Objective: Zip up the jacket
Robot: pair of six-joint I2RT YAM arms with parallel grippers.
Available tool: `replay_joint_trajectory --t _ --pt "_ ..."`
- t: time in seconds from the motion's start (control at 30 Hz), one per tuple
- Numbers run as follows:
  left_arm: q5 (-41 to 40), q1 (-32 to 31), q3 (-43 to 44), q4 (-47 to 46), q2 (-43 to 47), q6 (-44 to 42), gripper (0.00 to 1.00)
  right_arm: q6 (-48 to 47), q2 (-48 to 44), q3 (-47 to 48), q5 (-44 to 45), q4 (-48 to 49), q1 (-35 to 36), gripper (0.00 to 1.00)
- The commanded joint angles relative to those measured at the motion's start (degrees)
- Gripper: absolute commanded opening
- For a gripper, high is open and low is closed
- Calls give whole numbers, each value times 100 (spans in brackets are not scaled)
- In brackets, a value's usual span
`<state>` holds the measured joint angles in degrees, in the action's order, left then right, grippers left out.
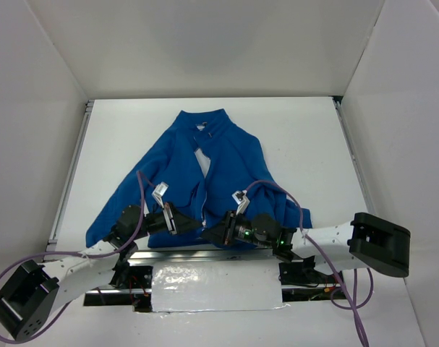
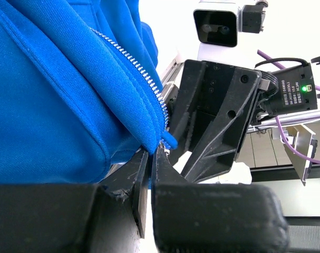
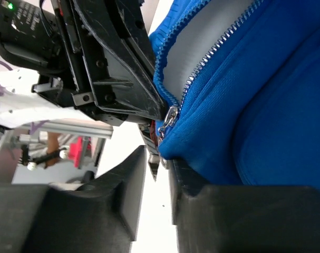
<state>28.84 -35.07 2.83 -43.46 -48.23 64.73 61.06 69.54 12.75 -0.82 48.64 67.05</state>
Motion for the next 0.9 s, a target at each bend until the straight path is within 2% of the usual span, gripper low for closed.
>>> replay_joint_trajectory --t 0.0,0.07,0.13,0.17,0.27,0.4,0.6,0.87 --pt "69 -44 42 -338 -46 -13 0 11 51 105 196 567 63 29" --pt "69 -44 51 -321 -29 -22 0 38 51 96 205 567 81 27" --pt "60 -53 51 -303 -20 -39 0 99 51 87 240 550 81 22" --pt "60 -53 51 -286 -20 -48 0 152 42 78 249 498 81 16" --pt "60 -53 51 -294 -20 -48 0 283 16 69 266 401 81 12" --pt "78 -53 60 -321 -38 -57 0 459 -28 87 293 260 89 0" --pt "131 -70 51 -338 -29 -83 0 758 -89 262 293 -21 81 0" --pt "87 -96 51 -180 120 -180 0 1804 -396 323 144 -504 -16 0"
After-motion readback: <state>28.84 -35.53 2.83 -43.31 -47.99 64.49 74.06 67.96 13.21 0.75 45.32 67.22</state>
